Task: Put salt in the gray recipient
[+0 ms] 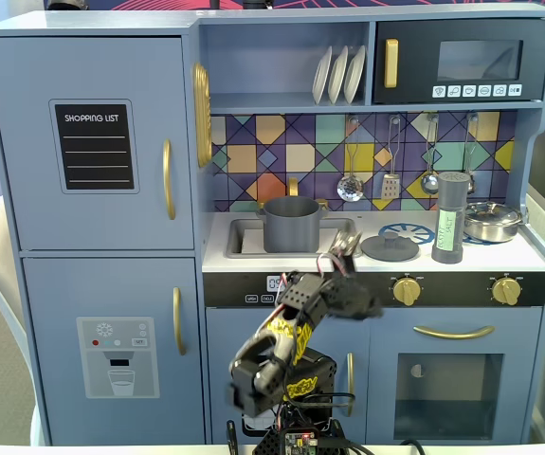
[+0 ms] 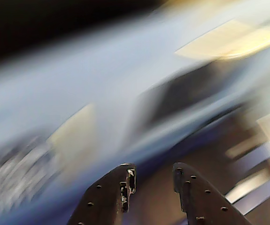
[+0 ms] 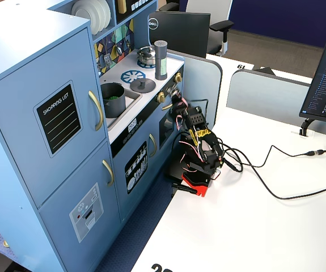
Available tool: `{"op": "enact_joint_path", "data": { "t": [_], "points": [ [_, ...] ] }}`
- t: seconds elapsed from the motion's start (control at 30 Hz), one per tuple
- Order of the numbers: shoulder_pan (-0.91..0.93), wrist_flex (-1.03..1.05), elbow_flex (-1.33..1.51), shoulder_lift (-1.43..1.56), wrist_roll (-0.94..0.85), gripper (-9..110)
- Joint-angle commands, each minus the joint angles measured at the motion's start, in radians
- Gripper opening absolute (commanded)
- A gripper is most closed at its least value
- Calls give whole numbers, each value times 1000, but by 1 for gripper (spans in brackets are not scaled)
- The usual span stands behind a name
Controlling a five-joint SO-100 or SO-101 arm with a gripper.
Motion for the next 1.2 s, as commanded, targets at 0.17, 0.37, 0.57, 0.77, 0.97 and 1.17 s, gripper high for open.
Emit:
{"op": "enact_joint_path", "data": {
  "t": [0.17, 0.37, 0.57, 0.77, 0.97, 1.17],
  "points": [
    [109, -810, -189, -316, 206, 15],
    [127, -1118, -224, -489, 232, 42],
    [126, -1177, -313, -624, 235, 54],
    [123, -1149, -457, -773, 247, 57],
    [133, -1109, -601, -939, 256, 56],
    [126, -1089, -761, -1103, 236, 53]
  ]
}}
